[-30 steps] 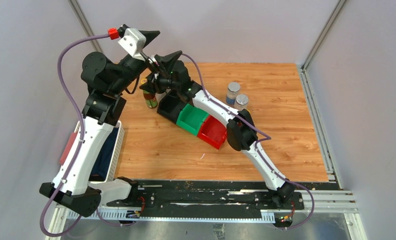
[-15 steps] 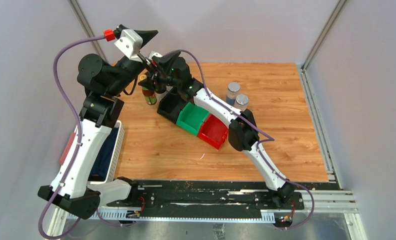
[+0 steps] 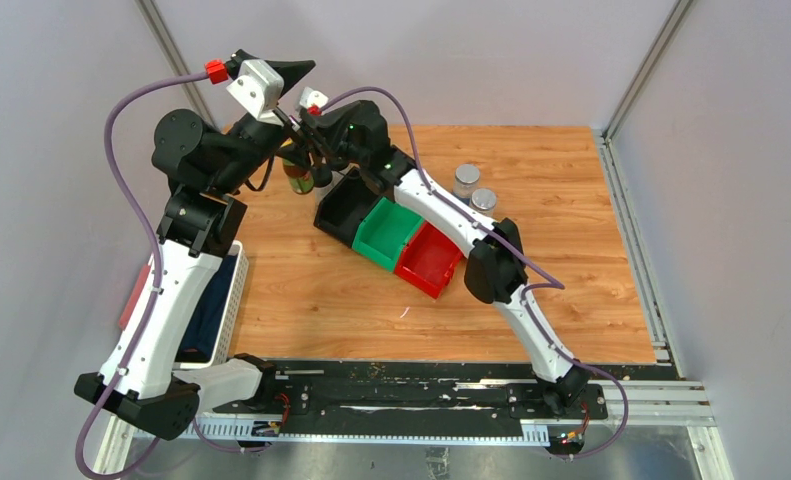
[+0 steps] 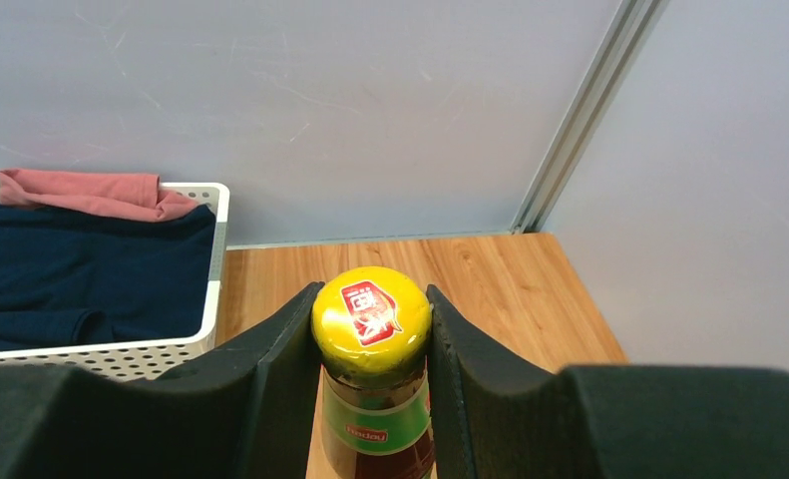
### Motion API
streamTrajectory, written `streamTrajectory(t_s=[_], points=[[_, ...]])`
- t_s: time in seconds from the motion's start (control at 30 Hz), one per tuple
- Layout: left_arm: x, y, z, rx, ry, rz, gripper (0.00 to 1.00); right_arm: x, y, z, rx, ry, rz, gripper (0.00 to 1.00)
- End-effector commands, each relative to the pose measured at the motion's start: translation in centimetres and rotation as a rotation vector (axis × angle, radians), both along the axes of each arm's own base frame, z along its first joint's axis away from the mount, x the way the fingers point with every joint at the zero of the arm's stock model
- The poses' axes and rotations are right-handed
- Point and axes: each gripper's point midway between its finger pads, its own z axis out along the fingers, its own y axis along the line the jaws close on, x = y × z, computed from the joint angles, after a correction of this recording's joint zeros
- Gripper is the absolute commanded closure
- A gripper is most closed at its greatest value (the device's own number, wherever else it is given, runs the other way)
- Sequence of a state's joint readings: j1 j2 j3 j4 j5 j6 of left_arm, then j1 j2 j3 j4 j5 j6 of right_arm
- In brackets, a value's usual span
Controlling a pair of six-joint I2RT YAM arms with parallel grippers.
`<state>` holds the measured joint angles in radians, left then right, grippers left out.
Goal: Organize the condiment bottles
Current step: Place the bottle in the storage box.
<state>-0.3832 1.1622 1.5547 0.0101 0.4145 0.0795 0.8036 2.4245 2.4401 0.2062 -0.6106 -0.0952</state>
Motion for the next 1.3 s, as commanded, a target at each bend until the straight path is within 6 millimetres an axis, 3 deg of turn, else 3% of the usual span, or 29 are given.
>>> streamTrajectory(t_s=[0.0, 0.47, 0.93, 1.27], points=[[-1.1, 0.2, 1.3, -0.009, -0.033, -0.002, 0.0, -3.1, -2.1, 10.0, 0.139, -0.202, 0.01, 1.0], [-0.9, 0.0, 1.0, -0.006, -0.027, -0.003, 0.0, -1.9, -4.9, 9.4, 0.123, -0.213, -0.048, 1.0], [0.1, -0.7, 0.2, 0.005, -0.004, -0.009, 0.0, 1.0, -9.0, 8.1, 0.145, -0.158, -0.111, 1.0], [0.6, -0.9, -0.2, 0.008, 0.008, -0.008, 0.0, 2.5, -10.5, 6.9, 0.148, -0.129, -0.141, 1.0]])
